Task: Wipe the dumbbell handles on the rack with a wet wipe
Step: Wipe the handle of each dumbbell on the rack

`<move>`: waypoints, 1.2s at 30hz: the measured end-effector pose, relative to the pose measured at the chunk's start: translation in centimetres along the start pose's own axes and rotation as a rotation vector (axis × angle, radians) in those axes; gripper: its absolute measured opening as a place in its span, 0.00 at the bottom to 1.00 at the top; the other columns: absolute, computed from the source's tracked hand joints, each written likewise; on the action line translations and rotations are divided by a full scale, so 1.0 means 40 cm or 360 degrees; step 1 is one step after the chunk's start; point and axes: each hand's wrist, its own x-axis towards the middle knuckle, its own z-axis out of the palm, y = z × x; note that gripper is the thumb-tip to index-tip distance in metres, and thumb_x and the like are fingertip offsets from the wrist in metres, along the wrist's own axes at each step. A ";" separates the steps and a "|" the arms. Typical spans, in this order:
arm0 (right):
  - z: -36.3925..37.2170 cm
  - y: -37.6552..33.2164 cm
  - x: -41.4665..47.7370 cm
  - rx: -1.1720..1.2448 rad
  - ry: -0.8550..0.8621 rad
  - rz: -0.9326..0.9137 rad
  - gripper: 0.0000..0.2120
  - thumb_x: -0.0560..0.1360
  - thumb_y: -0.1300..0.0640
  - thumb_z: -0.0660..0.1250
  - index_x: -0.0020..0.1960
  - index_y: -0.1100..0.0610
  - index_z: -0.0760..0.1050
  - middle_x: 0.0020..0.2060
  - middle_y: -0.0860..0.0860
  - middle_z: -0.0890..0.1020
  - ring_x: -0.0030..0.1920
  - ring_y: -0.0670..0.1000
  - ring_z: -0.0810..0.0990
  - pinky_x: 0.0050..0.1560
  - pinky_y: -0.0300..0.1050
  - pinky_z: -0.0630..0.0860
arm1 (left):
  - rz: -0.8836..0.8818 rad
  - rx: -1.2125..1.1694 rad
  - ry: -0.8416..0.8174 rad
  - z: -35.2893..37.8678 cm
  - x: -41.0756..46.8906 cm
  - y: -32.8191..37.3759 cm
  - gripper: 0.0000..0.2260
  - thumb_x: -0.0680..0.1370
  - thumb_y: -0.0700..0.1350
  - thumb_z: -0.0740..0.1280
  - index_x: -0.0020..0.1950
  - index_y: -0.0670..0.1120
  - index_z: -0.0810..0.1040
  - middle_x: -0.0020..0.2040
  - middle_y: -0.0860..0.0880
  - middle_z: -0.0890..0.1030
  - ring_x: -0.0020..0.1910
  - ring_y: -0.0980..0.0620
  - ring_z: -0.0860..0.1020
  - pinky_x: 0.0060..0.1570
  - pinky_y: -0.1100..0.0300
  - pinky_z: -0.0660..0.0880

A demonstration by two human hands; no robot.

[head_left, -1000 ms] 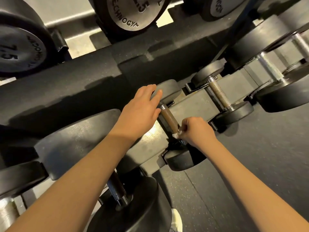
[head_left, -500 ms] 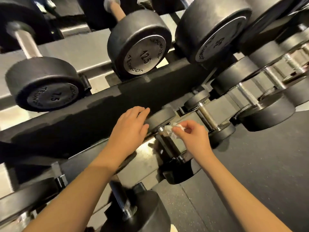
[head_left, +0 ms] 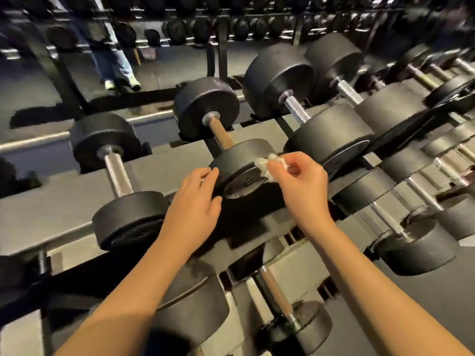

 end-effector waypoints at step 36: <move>0.173 0.009 0.299 -0.0297 -0.0436 0.0232 0.08 0.76 0.56 0.66 0.39 0.57 0.76 0.31 0.47 0.75 0.33 0.45 0.73 0.32 0.38 0.67 | -0.0290 -0.0052 -0.0029 -0.093 0.579 -0.095 0.24 0.83 0.51 0.52 0.78 0.50 0.52 0.77 0.48 0.58 0.74 0.46 0.58 0.71 0.46 0.60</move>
